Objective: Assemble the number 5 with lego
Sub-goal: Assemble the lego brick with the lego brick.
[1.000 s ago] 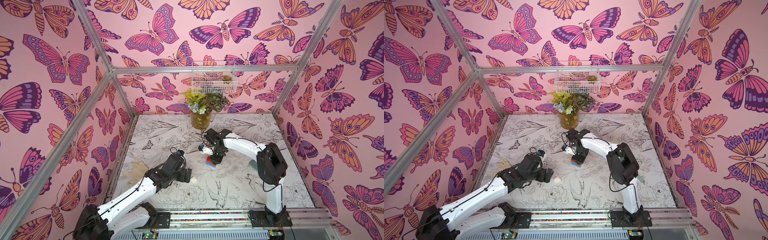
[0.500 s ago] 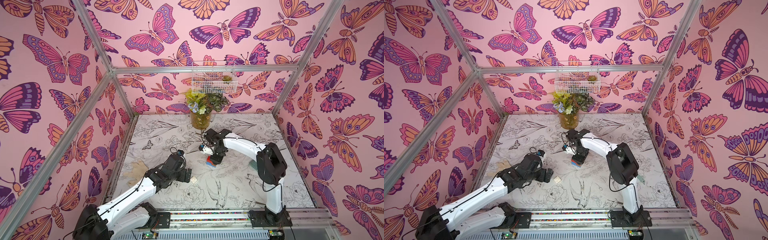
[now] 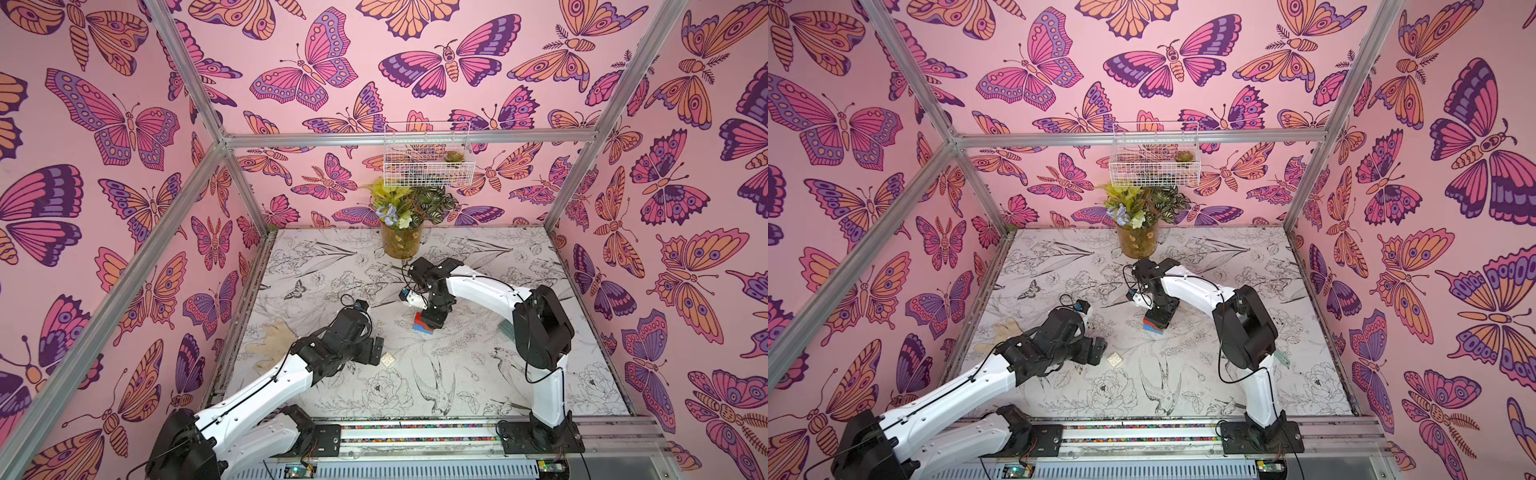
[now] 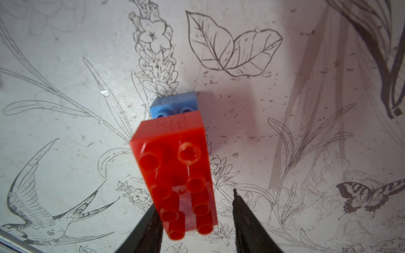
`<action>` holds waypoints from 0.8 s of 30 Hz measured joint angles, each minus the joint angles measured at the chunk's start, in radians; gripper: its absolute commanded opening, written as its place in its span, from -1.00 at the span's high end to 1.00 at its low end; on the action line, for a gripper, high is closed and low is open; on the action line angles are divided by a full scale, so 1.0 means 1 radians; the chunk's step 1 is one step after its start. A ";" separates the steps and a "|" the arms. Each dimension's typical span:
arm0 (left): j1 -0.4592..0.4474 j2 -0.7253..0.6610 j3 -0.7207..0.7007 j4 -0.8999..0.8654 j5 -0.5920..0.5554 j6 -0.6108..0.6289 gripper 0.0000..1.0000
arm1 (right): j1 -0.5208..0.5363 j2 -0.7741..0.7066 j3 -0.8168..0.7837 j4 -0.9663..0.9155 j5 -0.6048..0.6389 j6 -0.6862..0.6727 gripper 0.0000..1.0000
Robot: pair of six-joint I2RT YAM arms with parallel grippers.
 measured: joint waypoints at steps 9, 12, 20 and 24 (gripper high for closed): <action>-0.026 0.024 0.023 -0.010 -0.018 0.008 -1.00 | 0.000 -0.014 -0.032 0.014 0.014 0.005 -0.04; -0.034 0.029 0.030 -0.015 -0.021 0.007 -1.00 | 0.000 -0.051 -0.074 0.027 0.011 0.021 -0.04; -0.060 0.031 0.032 -0.037 -0.027 0.006 -1.00 | 0.000 -0.198 -0.159 0.074 -0.020 0.068 -0.05; -0.074 0.035 0.034 -0.042 -0.032 0.002 -1.00 | 0.000 -0.265 -0.189 0.105 -0.032 0.098 -0.05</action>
